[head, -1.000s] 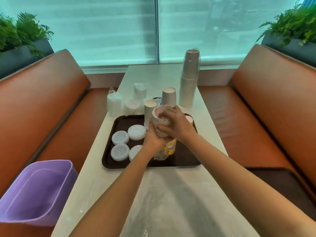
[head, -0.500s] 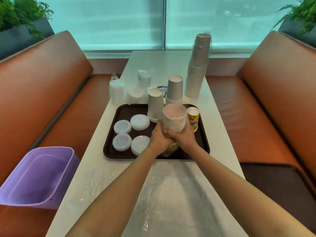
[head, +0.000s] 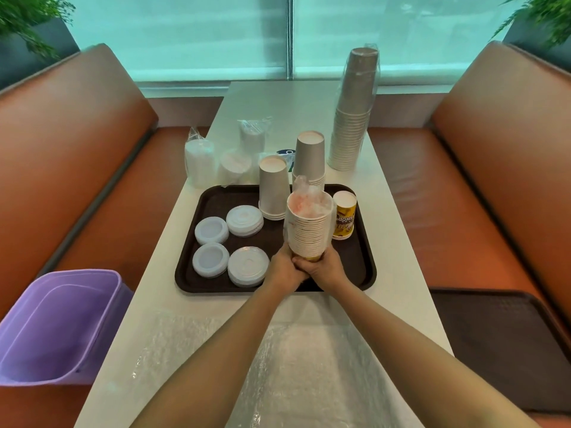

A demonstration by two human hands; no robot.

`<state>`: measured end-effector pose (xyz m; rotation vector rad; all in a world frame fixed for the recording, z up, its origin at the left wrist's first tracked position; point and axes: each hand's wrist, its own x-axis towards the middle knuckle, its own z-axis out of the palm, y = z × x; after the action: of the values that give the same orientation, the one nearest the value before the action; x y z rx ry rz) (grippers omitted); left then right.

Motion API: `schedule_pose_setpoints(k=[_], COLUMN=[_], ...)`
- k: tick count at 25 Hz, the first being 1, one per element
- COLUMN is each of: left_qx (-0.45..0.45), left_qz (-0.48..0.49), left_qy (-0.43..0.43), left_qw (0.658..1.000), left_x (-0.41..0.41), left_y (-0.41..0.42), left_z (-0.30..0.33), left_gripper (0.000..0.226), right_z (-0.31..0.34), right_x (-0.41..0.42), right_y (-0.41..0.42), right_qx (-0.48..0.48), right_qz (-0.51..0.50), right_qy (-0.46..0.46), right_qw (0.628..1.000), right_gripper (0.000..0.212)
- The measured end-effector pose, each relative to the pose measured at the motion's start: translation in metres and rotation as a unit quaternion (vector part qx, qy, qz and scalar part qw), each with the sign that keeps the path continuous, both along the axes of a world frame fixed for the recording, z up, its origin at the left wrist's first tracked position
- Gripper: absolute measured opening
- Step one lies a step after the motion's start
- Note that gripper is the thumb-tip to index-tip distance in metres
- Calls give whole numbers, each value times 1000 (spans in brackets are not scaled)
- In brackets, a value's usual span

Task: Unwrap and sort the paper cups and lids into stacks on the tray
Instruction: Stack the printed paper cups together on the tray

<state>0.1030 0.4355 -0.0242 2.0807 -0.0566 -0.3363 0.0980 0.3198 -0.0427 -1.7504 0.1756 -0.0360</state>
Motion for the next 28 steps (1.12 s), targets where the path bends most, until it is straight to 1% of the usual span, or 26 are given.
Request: schedule_pose_setpoints(k=[2,3,5,7,8,9,10,12,15,16,17,19,21,22,24,26,28], left_qx=[26,15,-65,-186,-229,-252,-252,-205,-96,-80,-83,-112,-125,-117,-97,-87,-68], left_qz=[-34,-50,-61,-7,21,30,21,-11,-7,4,15,42,76,86,87,70,36], left_qy=[15,25,22,-22,-54,-86,-114,-143,-177,-195,-202,-176,-132,-112,-78,-42,-4], left_qw=[999,998,996,982,972,963,961,968,979,977,976,977,980,983,988,993,997], left_x=[1,1,1,3,5,8,13,20,22,20,18,16,15,15,13,10,4], left_y=[4,6,13,21,24,24,22,11,-7,-10,-10,-10,-10,-11,-11,-7,-2], left_z=[2,7,24,47,60,75,89,111,111,106,99,88,75,67,54,41,31], left_gripper=[71,73,82,91,93,93,96,104,102,103,107,112,101,94,87,84,82], right_z=[-6,-4,4,19,28,41,54,72,71,65,61,55,48,44,33,20,7], right_x=[0,1,2,0,-2,-3,-2,7,21,22,21,20,19,18,13,7,3], right_y=[-3,-5,-10,-15,-15,-13,-10,-3,9,11,12,13,14,14,14,11,6], right_qx=[-2,-1,-4,-24,-42,-58,-62,-32,5,18,30,35,38,40,33,13,-17], right_qz=[21,36,63,73,62,39,15,-2,-11,-28,-41,-56,-55,-55,-51,-26,22], right_qy=[27,34,19,-37,-66,-91,-118,-159,-158,-155,-155,-146,-122,-109,-73,-31,1], right_qw=[999,999,998,996,995,993,991,987,987,987,987,987,990,992,995,999,1000], right_gripper=[76,78,90,112,121,125,125,112,77,74,73,68,61,58,55,57,67])
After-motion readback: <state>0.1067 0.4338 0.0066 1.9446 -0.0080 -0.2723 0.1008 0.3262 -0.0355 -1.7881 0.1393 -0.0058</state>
